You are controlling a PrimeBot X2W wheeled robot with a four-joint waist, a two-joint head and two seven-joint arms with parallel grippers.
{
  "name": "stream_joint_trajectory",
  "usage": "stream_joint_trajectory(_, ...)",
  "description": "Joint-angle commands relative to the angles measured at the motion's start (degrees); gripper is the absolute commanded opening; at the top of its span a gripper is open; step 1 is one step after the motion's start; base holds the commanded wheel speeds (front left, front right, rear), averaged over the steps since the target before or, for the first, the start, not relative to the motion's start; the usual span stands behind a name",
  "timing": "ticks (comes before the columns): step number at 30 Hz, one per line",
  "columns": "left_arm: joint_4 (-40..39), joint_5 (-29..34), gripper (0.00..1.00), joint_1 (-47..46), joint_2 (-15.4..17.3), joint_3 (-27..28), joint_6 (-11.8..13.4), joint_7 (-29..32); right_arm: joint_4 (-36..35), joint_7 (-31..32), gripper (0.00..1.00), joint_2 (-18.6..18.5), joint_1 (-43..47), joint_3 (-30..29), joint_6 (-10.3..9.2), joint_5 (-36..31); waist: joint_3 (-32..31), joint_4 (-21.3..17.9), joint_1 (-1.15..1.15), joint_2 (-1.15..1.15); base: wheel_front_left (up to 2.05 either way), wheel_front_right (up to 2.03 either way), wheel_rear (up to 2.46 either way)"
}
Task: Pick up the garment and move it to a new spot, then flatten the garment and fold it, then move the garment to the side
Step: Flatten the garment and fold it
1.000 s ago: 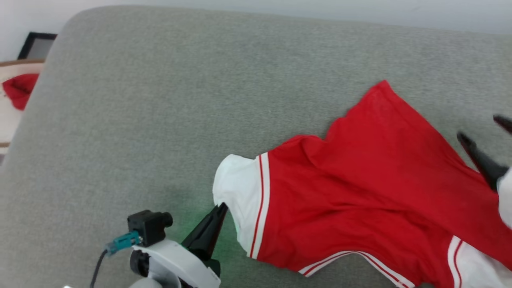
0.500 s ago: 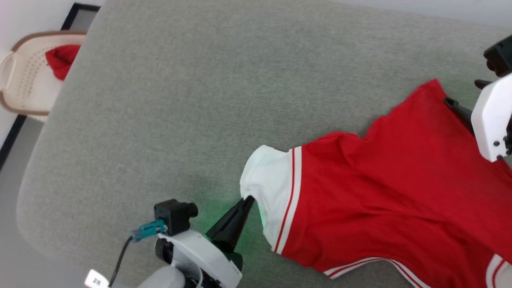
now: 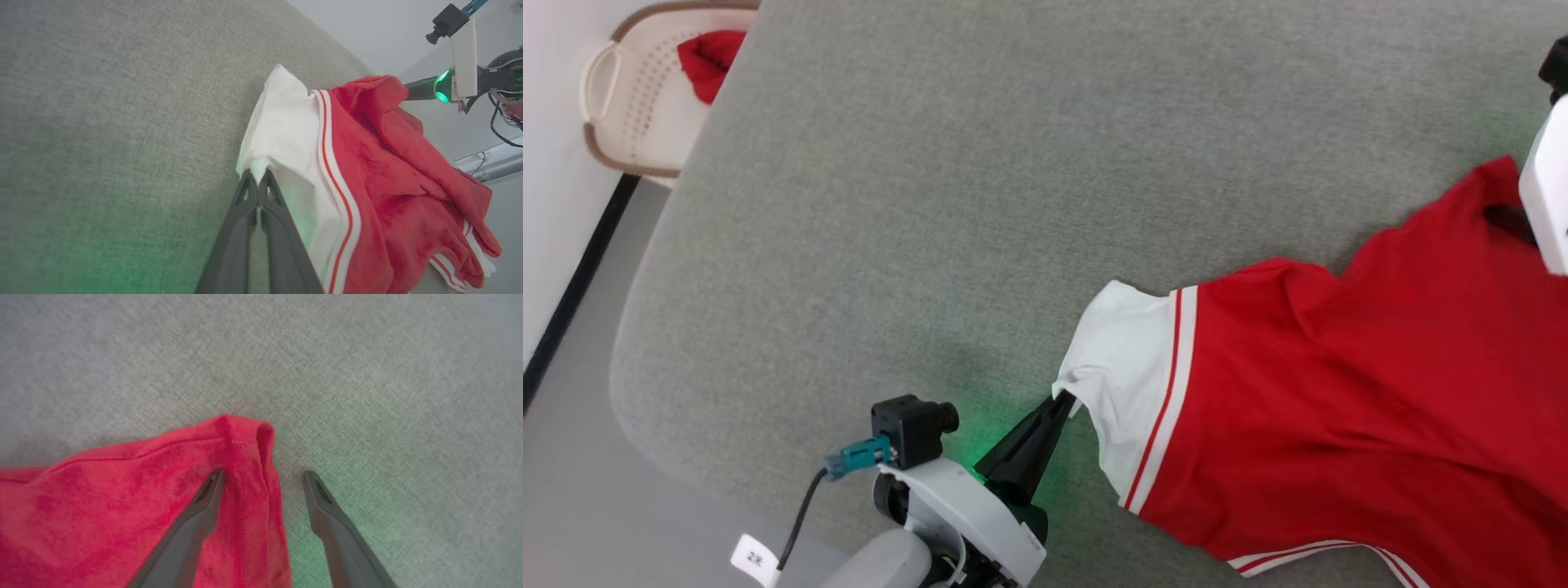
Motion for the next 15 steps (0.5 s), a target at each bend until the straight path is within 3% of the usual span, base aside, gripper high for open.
stream_joint_trajectory(1, 0.4, 0.3, 0.0, -0.8, -0.3, 0.0, -0.5, -0.4, 2.8, 2.7, 1.0, 0.8, 1.9, 2.5, -0.04, 0.6, 0.9, 0.9, 0.0, 0.0, 0.0, 0.0, 0.0)
stream_joint_trajectory(2, 0.7, 0.3, 0.0, -0.9, -0.5, 0.0, -0.6, -0.4, 3.7, 4.6, 0.43, 1.0, 1.9, 3.3, -0.04, 1.5, 1.0, 1.0, 0.0, 0.0, 0.0, 0.0, 0.0)
stream_joint_trajectory(3, 0.9, 0.2, 0.0, -0.9, -0.6, 0.0, -0.7, -0.6, 4.4, 6.1, 0.0, 1.2, 1.9, 3.8, -0.04, 2.5, 1.1, 1.1, 0.0, 0.0, 0.0, 0.0, 0.0)
stream_joint_trajectory(6, 1.6, 0.1, 0.0, -0.9, -0.9, 0.0, -0.9, -0.7, 5.8, 9.5, 0.0, 1.3, 1.0, 5.2, -0.04, 3.2, 1.2, 1.1, 0.0, 0.0, 0.0, 0.0, 0.0)
stream_joint_trajectory(15, 2.7, 0.1, 0.0, -1.5, -0.2, 0.3, -1.3, -0.7, 8.2, 6.2, 0.0, 2.9, -3.5, 3.8, -0.06, 1.8, -0.4, -0.5, 0.0, 0.0, 0.0, 0.0, 0.0)
